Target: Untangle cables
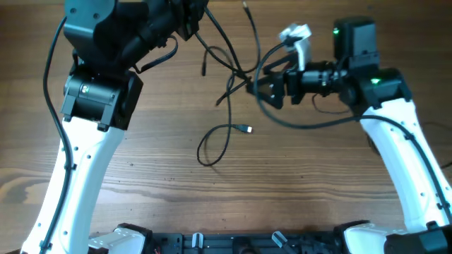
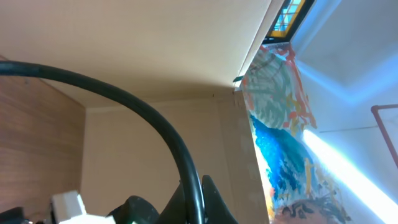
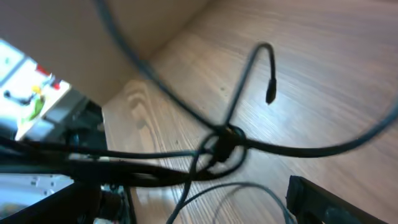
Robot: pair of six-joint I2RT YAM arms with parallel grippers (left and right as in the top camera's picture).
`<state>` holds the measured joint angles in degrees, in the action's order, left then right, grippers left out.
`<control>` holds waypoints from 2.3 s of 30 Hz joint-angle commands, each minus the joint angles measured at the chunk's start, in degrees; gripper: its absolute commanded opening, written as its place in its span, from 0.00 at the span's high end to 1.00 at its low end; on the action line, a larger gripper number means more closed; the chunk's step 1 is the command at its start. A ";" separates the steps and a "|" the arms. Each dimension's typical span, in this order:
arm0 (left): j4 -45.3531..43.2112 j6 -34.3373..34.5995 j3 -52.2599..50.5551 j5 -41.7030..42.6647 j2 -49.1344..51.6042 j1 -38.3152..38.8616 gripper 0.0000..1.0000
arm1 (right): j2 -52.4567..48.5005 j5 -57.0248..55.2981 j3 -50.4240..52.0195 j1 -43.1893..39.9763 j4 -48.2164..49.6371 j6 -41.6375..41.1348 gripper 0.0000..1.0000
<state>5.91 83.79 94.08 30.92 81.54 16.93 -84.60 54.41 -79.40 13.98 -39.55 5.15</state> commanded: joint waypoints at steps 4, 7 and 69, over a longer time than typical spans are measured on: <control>-0.57 0.70 0.04 -1.01 -0.11 0.04 0.96 | -0.61 1.03 -1.11 3.43 3.15 3.98 0.04; -0.57 0.70 0.04 -0.74 -0.11 0.11 0.96 | -0.70 1.27 -1.11 3.50 7.17 3.43 0.11; 45.35 -54.38 -0.13 -13.44 29.11 15.76 0.94 | -0.37 -11.23 -1.14 -8.81 -7.65 -26.08 0.96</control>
<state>49.63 29.41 93.62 24.32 110.32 32.42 -84.66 41.58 -79.77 5.43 -47.62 -22.22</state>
